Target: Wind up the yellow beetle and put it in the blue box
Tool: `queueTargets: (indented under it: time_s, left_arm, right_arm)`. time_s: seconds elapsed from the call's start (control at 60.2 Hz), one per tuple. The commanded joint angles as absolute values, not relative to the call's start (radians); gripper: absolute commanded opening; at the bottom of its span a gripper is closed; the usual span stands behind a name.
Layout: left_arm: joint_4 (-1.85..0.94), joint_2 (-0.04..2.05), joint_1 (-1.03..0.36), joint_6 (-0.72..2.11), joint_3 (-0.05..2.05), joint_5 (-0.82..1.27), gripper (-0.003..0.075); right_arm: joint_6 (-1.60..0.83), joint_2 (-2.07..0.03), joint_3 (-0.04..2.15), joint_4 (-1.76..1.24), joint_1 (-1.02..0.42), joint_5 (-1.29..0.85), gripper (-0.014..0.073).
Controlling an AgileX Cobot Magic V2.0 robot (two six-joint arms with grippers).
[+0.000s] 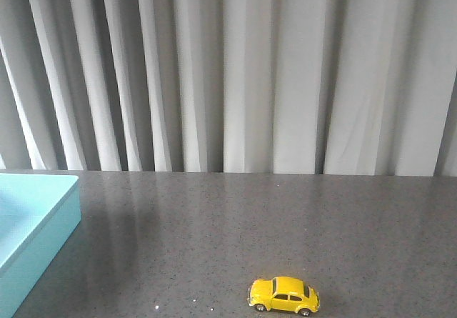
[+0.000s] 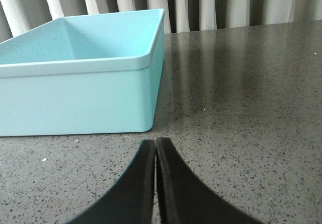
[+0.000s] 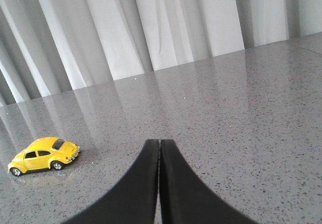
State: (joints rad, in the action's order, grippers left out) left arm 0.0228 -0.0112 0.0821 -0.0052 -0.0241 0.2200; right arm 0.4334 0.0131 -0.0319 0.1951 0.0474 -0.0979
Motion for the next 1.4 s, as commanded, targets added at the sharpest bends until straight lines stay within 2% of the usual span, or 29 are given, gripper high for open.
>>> queueTargets:
  time_s: [0.0,0.432,0.715,0.931,0.997,1.064,1.147,1.297,1.38]
  left_arm:
    - [0.020,-0.017,0.078,-0.014,-0.015,0.140,-0.0006]
    - [0.020,-0.017,0.078,-0.014,-0.015,0.140,-0.0006]
    - [0.020,-0.017,0.078,-0.014,-0.015,0.140,-0.0006]
    - [0.020,-0.017,0.078,-0.014,-0.015,0.140,-0.0006]
    - [0.020,-0.017,0.078,-0.014,-0.015,0.140,-0.0006]
    - [0.020,-0.017,0.078,-0.014,-0.015,0.140,-0.0006]
    - [0.020,-0.017,0.078,-0.014,-0.015,0.140,-0.0006]
    - [0.020,-0.017,0.078,-0.014,-0.015,0.140,-0.0006]
    - [0.020,-0.017,0.078,-0.014,-0.015,0.140,-0.0006]
  right_arm:
    - [0.427,0.021,-0.031,0.209,0.053,-0.017,-0.0006]
    - [0.434,0.020,0.000,0.205,0.053,0.032,-0.0004]
    - [0.433,-0.069,0.309,0.202,0.053,-0.220,-0.0001]
    - [0.434,-0.130,0.436,0.205,0.053,-0.081,0.0002]
    - [0.428,-0.167,0.479,0.203,0.053,-0.125,0.0016]
    - [0.407,-0.227,0.538,0.203,0.053,-0.196,0.0052]
    - [0.360,-0.324,0.632,0.198,0.053,-0.277,0.0144]
    - [0.220,-0.479,0.791,0.095,0.053,-0.381,0.0415]
    - [0.195,-0.527,0.812,0.070,0.053,-0.330,0.0534]
